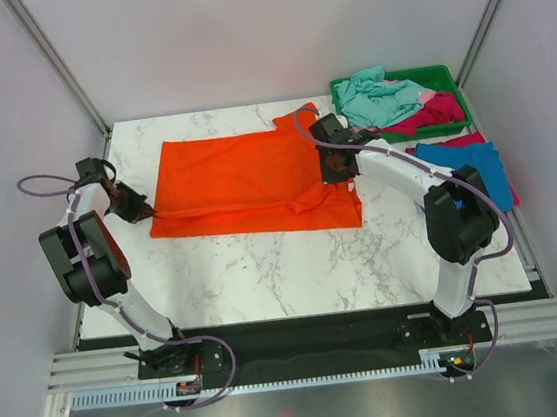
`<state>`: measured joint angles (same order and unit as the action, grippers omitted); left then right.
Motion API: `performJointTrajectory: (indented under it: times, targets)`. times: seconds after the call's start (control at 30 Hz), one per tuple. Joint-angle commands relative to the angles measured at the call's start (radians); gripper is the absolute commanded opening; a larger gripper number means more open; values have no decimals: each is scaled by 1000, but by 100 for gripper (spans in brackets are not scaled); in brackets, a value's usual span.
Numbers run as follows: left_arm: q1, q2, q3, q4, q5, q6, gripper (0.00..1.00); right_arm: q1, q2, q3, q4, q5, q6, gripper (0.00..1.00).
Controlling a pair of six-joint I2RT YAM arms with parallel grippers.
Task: Fold and stack the t-shirts
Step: Fold the tshirt
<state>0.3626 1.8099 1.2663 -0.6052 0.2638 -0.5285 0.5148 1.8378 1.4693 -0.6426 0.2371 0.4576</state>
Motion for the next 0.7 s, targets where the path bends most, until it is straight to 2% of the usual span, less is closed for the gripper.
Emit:
performJointTrajectory:
  times: [0.0,0.1,0.2,0.27,0.33,0.37,0.43,0.53,0.63,0.67]
  targets:
    - [-4,31,56,-18,-3,39,2,-13,43,59,11,-21,-28,0]
    - [-8,61,85,-22,2,38,3,-28,70,75,12,-24,-30,0]
    - [-16,112,145,-53,-3,42,10,-53,106,105,11,-35,-30,0]
    - [-14,137,186,-71,0,38,40,-84,142,150,12,-62,-27,3]
    - [-16,134,234,-82,18,25,59,-122,182,196,0,-99,-25,18]
    - [-17,126,249,-80,32,16,62,-136,193,254,-8,-139,-22,41]
    - [-17,95,301,-84,51,-4,66,-165,213,316,-41,-160,-11,60]
    - [-46,45,379,-137,23,13,66,-179,175,388,-75,-162,-7,64]
    - [-83,-71,346,-176,-26,45,66,-168,78,311,-51,-189,9,65]
    - [-96,-110,309,-174,-34,47,66,-157,49,221,-14,-197,16,65]
